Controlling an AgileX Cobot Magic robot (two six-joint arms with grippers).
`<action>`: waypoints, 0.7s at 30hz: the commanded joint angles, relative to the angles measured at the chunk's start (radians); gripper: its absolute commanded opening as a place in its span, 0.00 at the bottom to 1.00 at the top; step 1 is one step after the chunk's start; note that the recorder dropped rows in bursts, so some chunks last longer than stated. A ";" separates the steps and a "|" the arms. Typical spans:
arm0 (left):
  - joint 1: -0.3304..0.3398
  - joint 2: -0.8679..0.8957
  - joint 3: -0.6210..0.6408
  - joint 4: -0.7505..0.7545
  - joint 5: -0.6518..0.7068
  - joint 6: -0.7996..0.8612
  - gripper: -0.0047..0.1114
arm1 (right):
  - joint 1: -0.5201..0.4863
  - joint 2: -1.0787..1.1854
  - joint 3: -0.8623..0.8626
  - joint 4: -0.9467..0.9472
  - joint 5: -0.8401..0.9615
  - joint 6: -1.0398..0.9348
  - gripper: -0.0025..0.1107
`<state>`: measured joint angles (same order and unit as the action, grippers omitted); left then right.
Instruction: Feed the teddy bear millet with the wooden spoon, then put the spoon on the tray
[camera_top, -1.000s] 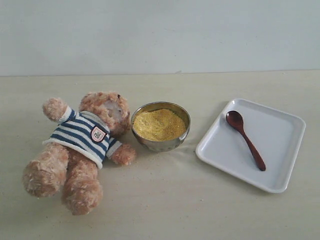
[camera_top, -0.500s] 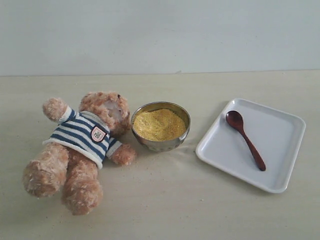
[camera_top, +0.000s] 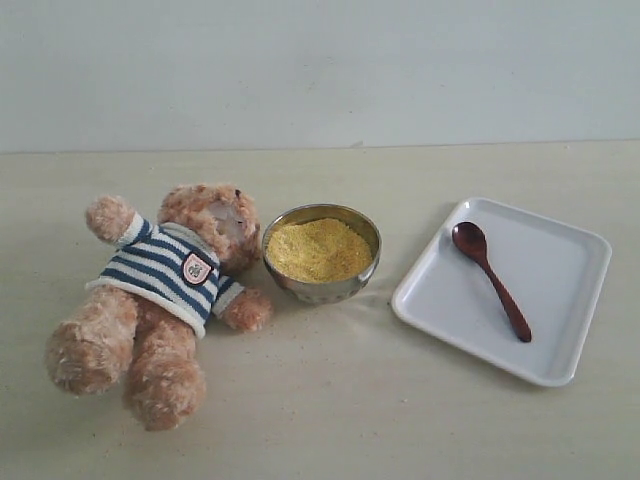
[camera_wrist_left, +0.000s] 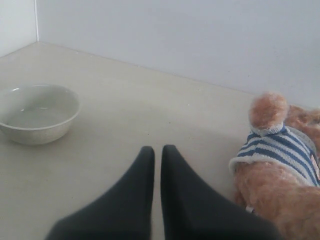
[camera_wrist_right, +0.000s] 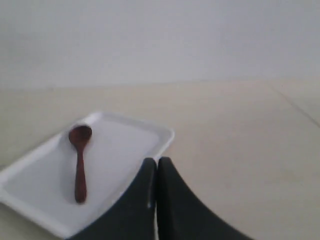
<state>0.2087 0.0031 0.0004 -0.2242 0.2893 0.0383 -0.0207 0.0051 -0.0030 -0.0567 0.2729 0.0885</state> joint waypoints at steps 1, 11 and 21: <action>-0.009 -0.003 0.000 0.004 0.001 0.007 0.08 | -0.007 -0.005 0.003 -0.061 0.087 -0.016 0.03; -0.009 -0.003 0.000 0.004 0.001 0.007 0.08 | -0.007 -0.005 0.003 -0.057 0.071 -0.016 0.03; -0.009 -0.003 0.000 0.004 0.001 0.007 0.08 | -0.007 -0.005 0.003 -0.057 0.077 -0.016 0.03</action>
<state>0.2087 0.0031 0.0004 -0.2242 0.2893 0.0383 -0.0207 0.0051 0.0013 -0.1062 0.3517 0.0788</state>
